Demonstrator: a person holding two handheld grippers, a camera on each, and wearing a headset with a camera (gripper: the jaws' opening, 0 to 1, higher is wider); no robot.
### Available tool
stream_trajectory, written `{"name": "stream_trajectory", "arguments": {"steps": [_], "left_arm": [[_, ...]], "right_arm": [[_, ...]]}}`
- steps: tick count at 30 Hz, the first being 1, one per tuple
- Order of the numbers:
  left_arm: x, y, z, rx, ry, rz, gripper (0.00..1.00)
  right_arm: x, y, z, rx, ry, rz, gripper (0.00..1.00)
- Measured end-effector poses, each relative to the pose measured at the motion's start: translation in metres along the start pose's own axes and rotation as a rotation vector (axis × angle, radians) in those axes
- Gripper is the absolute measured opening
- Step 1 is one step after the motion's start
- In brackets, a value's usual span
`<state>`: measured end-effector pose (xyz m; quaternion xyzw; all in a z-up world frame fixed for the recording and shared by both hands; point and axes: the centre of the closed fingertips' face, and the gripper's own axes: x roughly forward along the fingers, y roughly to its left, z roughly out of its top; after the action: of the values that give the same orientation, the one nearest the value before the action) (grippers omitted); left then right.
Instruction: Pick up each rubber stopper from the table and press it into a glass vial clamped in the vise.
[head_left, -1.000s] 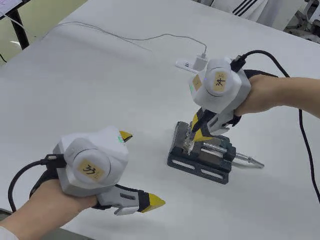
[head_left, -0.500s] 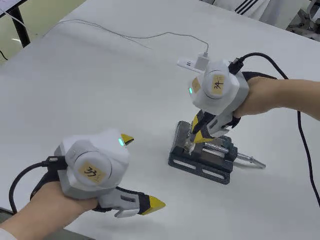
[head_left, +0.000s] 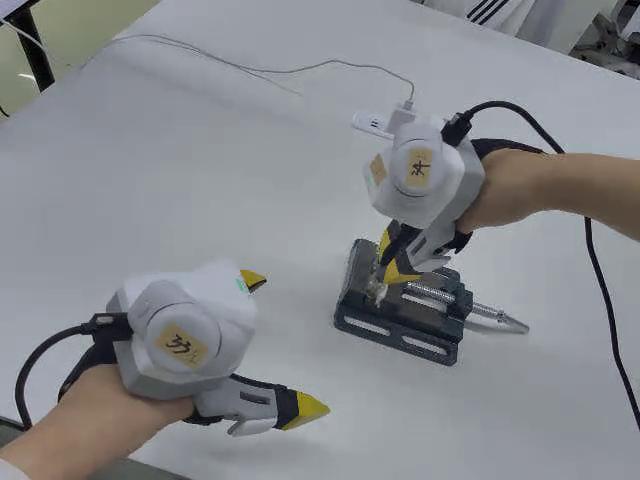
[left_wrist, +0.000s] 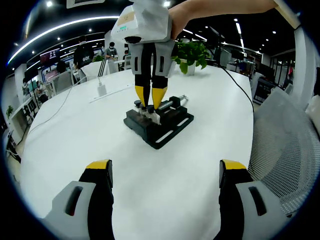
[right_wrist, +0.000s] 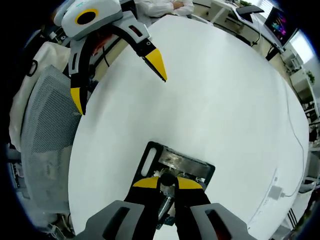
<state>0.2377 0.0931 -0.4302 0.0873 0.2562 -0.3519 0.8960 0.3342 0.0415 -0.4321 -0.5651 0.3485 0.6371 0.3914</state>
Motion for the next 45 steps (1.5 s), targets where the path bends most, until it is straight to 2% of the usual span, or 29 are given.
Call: {"name": "stream_trajectory", "arguments": {"steps": [10, 12, 21, 26, 35, 45], "left_arm": [[0.0037, -0.0023, 0.0025, 0.003, -0.003, -0.009, 0.87], [0.0046, -0.0026, 0.0028, 0.004, -0.003, -0.01, 0.87], [0.0061, -0.006, 0.0034, 0.001, -0.004, -0.016, 0.86], [0.0055, -0.006, 0.0035, 0.007, -0.003, -0.016, 0.86], [0.0035, -0.0033, 0.0053, 0.008, -0.005, -0.012, 0.86], [0.001, 0.0004, 0.0084, 0.012, -0.006, -0.005, 0.86]], "right_arm": [[0.0011, -0.0011, -0.001, 0.11, 0.003, -0.004, 0.06], [0.0013, -0.0017, -0.0011, 0.162, -0.004, -0.007, 0.05], [0.0014, -0.0021, -0.0014, 0.294, -0.025, -0.017, 0.06], [0.0014, -0.0012, -0.001, 0.264, -0.028, -0.031, 0.06], [0.0011, -0.0022, -0.001, 0.256, -0.043, -0.044, 0.08], [0.0004, -0.0003, -0.0002, 0.228, -0.044, -0.03, 0.12]]}}
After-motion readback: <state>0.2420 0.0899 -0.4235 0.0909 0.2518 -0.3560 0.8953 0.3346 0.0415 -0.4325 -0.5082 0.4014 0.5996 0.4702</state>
